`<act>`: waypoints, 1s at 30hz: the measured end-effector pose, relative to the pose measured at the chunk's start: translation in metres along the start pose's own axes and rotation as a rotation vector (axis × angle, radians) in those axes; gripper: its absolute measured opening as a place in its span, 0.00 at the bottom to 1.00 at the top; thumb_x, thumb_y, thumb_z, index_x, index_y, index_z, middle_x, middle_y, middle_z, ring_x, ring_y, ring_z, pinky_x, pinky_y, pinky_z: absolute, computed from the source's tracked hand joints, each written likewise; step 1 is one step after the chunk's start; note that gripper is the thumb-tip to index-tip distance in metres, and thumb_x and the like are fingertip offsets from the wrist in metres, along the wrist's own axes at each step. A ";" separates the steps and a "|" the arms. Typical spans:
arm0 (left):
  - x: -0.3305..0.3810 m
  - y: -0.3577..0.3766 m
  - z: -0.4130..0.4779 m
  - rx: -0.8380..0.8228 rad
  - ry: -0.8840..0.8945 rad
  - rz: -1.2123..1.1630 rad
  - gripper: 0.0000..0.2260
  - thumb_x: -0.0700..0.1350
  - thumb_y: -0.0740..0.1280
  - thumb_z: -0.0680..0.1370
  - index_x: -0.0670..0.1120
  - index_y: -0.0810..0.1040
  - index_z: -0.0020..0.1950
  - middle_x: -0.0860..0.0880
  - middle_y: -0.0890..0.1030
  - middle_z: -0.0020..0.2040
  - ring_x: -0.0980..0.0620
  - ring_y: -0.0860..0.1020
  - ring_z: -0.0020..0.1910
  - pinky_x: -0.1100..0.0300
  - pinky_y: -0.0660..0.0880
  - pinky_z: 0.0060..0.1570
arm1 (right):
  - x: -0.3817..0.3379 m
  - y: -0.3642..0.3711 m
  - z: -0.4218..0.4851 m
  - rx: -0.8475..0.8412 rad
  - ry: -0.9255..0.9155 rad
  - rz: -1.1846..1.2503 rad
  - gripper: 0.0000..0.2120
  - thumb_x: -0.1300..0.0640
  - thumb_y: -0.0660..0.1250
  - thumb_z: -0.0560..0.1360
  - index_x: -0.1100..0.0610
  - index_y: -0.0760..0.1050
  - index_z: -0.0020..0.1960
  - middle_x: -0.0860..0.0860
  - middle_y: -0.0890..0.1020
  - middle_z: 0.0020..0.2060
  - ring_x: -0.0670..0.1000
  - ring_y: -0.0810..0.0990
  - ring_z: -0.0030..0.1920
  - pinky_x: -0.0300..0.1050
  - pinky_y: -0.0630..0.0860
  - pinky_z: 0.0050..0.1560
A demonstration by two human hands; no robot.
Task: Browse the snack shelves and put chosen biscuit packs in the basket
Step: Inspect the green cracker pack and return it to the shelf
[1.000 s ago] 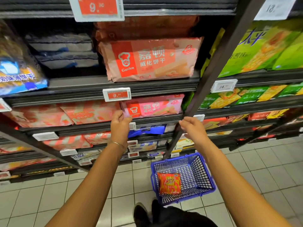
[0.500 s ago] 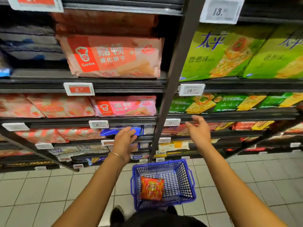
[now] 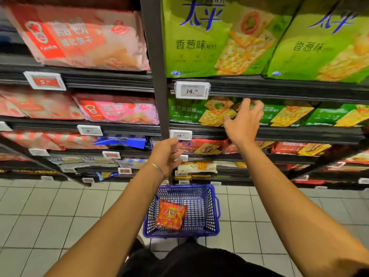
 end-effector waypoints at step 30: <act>-0.040 0.036 -0.010 -0.132 -0.066 -0.403 0.22 0.58 0.64 0.82 0.45 0.75 0.69 0.41 0.80 0.67 0.40 0.78 0.67 0.41 0.75 0.57 | 0.051 0.024 -0.030 -0.305 0.054 0.687 0.36 0.51 0.83 0.67 0.52 0.72 0.71 0.54 0.79 0.63 0.54 0.80 0.64 0.56 0.79 0.65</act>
Point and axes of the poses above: each hand's wrist, its own z-axis towards the middle knuckle, its own y-axis out of the palm, x = y × z, the point moved 4 cm from there along z, towards the middle knuckle
